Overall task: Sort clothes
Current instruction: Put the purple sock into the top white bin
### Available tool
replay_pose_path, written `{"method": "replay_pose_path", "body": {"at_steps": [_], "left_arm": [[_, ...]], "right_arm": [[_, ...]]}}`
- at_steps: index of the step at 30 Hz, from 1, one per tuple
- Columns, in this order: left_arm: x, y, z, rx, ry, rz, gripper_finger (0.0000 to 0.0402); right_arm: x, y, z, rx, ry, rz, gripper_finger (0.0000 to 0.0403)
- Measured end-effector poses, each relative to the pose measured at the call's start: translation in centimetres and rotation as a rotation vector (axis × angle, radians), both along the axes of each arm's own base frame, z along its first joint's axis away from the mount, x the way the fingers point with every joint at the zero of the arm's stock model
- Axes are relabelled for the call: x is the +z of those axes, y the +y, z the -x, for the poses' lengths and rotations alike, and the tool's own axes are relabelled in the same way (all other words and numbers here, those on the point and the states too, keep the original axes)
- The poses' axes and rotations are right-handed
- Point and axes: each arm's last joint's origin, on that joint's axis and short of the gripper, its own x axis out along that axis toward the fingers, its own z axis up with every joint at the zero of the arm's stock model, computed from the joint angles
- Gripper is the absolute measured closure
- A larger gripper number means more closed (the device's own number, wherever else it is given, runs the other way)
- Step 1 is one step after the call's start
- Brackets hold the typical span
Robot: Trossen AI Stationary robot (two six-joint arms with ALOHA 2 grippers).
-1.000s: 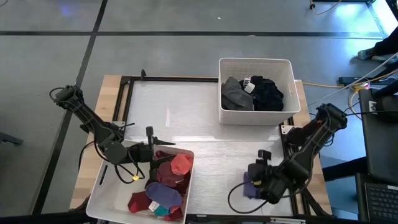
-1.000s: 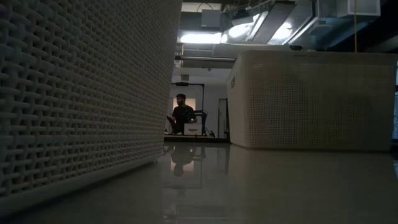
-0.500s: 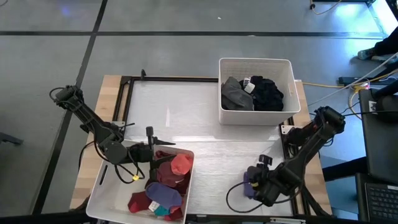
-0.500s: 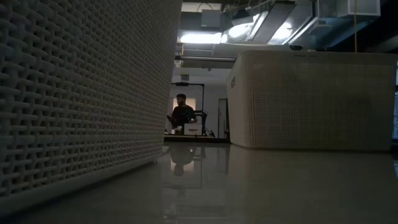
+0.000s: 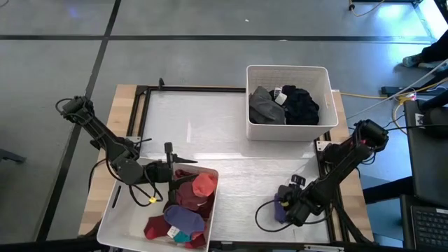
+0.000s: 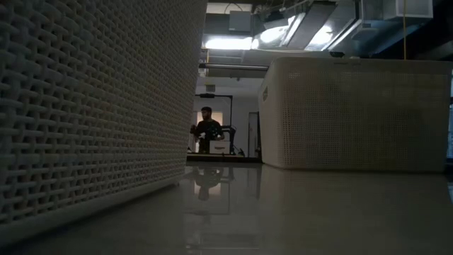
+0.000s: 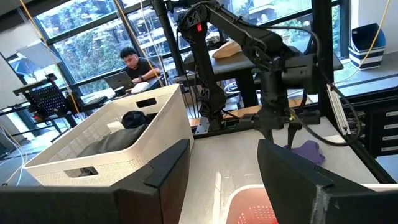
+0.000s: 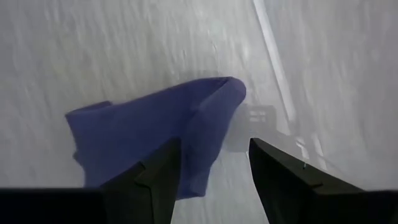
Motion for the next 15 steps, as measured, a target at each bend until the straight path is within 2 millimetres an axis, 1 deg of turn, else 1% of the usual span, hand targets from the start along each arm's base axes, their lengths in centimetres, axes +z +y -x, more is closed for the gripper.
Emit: {"method": "replay_pose_path", "body": {"at_steps": [11,13,15], "left_arm": [[0.0,0.0,0.0,0.0,0.0,0.0,0.0222],[0.0,0.0,0.0,0.0,0.0,0.0,0.0222],[0.0,0.0,0.0,0.0,0.0,0.0,0.0222]], "right_arm": [[-3.0,-0.5,0.4,-0.002,-0.065,-0.061,0.0213],[-3.4,-0.9,0.7,-0.004,-0.061,-0.042,0.0219],[-3.7,-1.1,0.8,-0.005,-0.059,-0.029,0.0236]]}}
